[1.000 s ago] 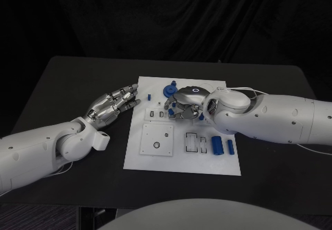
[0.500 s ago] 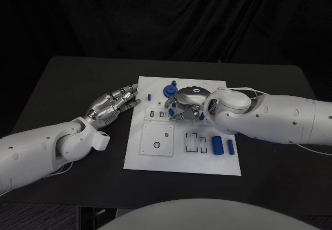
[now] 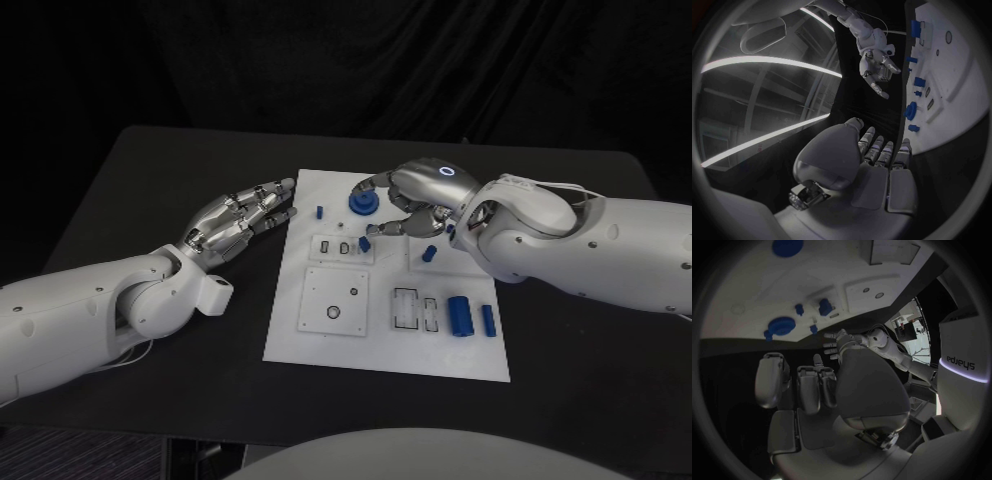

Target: Assemble the parts on the task board

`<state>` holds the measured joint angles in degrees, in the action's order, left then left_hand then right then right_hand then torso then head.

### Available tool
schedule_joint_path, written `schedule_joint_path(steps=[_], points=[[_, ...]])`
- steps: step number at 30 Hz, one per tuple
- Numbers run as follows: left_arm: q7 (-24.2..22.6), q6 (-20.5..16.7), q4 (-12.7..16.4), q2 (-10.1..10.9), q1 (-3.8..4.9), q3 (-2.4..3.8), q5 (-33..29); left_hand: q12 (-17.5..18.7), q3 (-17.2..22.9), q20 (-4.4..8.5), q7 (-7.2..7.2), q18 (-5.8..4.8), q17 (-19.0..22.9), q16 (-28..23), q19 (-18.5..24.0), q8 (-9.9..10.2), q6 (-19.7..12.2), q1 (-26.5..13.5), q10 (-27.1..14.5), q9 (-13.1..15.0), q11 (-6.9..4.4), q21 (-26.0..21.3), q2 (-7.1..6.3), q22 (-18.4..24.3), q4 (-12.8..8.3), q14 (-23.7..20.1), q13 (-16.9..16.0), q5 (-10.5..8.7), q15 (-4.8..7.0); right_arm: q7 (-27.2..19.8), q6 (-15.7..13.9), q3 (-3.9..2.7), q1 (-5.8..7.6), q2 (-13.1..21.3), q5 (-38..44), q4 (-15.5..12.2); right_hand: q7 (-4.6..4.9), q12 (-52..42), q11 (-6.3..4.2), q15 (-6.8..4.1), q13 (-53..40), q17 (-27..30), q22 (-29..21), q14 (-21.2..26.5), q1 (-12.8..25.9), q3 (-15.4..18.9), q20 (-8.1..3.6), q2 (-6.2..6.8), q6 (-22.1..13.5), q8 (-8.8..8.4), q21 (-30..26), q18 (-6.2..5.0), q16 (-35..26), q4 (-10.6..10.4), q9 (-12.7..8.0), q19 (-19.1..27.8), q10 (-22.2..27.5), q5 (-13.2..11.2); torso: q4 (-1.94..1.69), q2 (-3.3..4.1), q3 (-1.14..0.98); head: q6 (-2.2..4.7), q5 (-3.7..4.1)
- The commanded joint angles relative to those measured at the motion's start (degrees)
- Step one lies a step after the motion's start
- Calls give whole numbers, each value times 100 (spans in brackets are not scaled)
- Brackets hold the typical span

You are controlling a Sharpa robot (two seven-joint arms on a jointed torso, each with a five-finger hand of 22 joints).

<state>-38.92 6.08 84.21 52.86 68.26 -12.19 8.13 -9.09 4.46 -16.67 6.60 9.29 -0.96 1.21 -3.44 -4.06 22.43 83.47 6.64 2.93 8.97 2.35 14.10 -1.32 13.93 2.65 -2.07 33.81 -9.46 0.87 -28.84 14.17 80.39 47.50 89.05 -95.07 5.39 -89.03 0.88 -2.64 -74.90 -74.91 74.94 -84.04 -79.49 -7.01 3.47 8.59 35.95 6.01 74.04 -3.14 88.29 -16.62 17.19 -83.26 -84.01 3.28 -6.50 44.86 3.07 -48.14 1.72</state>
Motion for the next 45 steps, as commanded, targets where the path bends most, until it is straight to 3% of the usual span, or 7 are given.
schedule_joint_path(steps=[1, 6, 15, 25, 30, 34, 45], points=[[-1077, -549, 78, -12, 88, 6, -222, -312, 112, 8, 0, 108, -61, 124, -213, -140, 386, 20, 314, 44, 44, 134, -107, -55, 29, 267, -51, 161, 10, -375, -898, -3, 154, 136, 31, -115, -11, -3, -60, -38, -1358, -1420, 1071, -545, -57, -66, -13, -79, 97, 75, 40, -20, 27, -3, -18, -46, -435, -16, -7, -38, -16, 39, -71], [-1259, -944, 181, -23, 274, 6, -456, -1534, 396, 25, -15, 99, -436, 868, -1324, -503, 1673, 95, 1734, 132, 273, 766, -429, -300, 265, 1990, -191, 653, -91, -466, -1128, -1, 366, 354, 31, -137, -24, -73, -79, -58, -1469, -1473, 1122, -575, -164, -126, -32, -218, 412, 280, 232, 19, 112, 24, -61, -118, -555, 68, -4, -65, -39, 104, -177], [-684, -1184, 253, -106, 744, 6, -555, -2213, 646, 21, 43, 57, -749, 2013, -2676, -336, 1475, 35, 2325, 79, 367, 1499, -601, -553, 270, 3309, -406, 541, -114, -418, -1089, 2, 475, 545, 30, 76, 19, -97, -83, -69, -1510, -1509, 1176, -596, -372, -214, -40, -362, 687, 448, 453, 65, 171, 120, -126, -208, -599, 955, -23, -166, -126, 102, -255], [1210, -1388, 8, -390, 1101, 6, 35, -4404, 732, 279, 347, 116, -2268, 4849, -4246, -485, 1911, -467, 2856, 115, 111, 2680, -611, -1109, 300, 4021, -1847, -304, 169, -363, -995, 4, 473, 615, 30, 427, 56, -97, -37, -41, -1510, -1509, 1207, -596, -523, -315, -30, -385, 793, 527, 575, 85, 171, 178, -168, -254, -599, 1434, -2, -296, -344, 59, -330], [2010, -1720, -60, -570, 1211, 6, 1362, -5613, 638, 726, 359, 99, -5391, 7680, -5342, -741, 2438, -817, 3559, 143, -276, 4185, -525, -1985, 291, 6196, -2984, -1292, 615, -333, -948, 4, 424, 618, 30, 583, 68, -97, -28, -34, -1510, -1509, 1214, -596, -550, -354, -24, -407, 817, 559, 608, 91, 171, 182, -182, -268, -599, 1544, 39, -325, -430, 83, -428], [2493, -1830, -120, -732, 1247, 6, 3036, -7578, 240, 848, 255, -180, -8525, 8819, -6178, -873, 2660, -1257, 6734, 118, -364, 6504, -408, -4556, 289, 8443, -7173, -2331, 744, -315, -866, 5, 368, 609, 30, 688, 77, -97, -23, -31, -1510, -1509, 1210, -596, -576, -388, -20, -418, 840, 584, 599, 88, 171, 191, -192, -264, -599, 1638, 93, -363, -500, 65, -554], [4292, -1377, -127, -1136, 1267, 6, 5311, -8091, -370, 911, 146, -453, -8904, 8879, -7013, -1193, 2903, -1541, 8336, 275, -480, 7900, -468, -6736, 277, 8735, -8793, -2698, 823, -212, -669, 5, 276, 614, 29, 891, 80, -97, -22, -31, -1510, -1509, 1208, -596, -603, -401, -19, -405, 850, 594, 594, 86, 171, 211, -198, -262, -599, 1642, 149, -422, -609, 47, -547]])
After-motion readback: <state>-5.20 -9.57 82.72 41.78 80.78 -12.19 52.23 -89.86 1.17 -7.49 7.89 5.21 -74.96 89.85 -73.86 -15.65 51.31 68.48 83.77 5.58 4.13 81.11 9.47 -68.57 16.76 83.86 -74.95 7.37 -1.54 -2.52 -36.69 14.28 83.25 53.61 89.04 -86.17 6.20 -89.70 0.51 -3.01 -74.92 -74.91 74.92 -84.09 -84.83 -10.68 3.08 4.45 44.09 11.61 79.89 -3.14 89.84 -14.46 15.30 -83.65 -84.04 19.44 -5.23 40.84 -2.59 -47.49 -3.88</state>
